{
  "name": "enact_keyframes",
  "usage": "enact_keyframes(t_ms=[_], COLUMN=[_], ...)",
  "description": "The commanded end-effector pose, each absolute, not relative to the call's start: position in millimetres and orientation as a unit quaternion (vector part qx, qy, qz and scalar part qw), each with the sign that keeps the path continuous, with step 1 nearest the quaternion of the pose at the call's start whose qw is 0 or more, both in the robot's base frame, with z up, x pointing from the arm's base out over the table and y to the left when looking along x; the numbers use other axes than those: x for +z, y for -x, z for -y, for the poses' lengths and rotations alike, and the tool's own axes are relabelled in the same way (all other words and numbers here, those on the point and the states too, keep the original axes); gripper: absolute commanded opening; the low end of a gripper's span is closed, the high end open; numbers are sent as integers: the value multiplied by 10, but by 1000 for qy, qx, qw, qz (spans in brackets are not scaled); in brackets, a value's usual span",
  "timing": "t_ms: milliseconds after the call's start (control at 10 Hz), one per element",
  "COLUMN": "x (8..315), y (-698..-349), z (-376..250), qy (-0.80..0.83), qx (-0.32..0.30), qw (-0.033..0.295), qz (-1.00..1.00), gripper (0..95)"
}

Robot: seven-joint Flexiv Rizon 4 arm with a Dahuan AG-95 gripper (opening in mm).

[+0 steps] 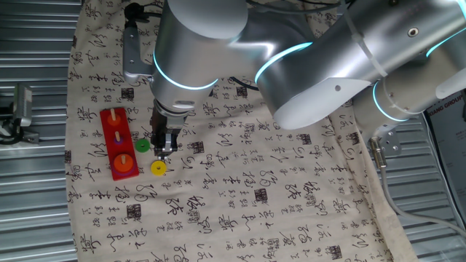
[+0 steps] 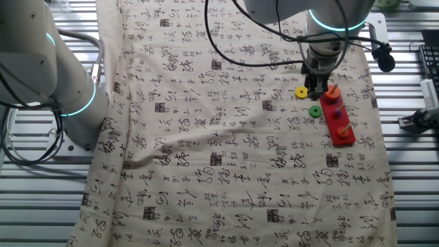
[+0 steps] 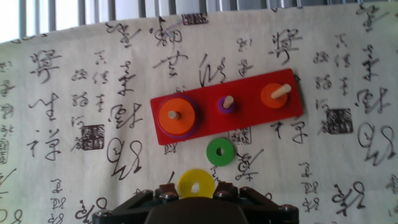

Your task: Take out one Hanoi block and throw it aside

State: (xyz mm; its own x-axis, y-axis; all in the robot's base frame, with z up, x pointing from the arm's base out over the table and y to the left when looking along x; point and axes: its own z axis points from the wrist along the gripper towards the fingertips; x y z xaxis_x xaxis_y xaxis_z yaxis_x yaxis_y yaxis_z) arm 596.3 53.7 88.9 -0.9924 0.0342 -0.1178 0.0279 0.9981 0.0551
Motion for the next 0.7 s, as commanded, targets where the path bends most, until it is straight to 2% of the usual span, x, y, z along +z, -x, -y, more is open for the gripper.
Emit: enact_keyframes(t_ms=[100, 700], x=[889, 890], y=[-5959, -5959], z=[-538, -538], qy=[-15, -12], qx=[28, 28], qw=[60, 58], qz=[-998, -998], gripper=[380, 380])
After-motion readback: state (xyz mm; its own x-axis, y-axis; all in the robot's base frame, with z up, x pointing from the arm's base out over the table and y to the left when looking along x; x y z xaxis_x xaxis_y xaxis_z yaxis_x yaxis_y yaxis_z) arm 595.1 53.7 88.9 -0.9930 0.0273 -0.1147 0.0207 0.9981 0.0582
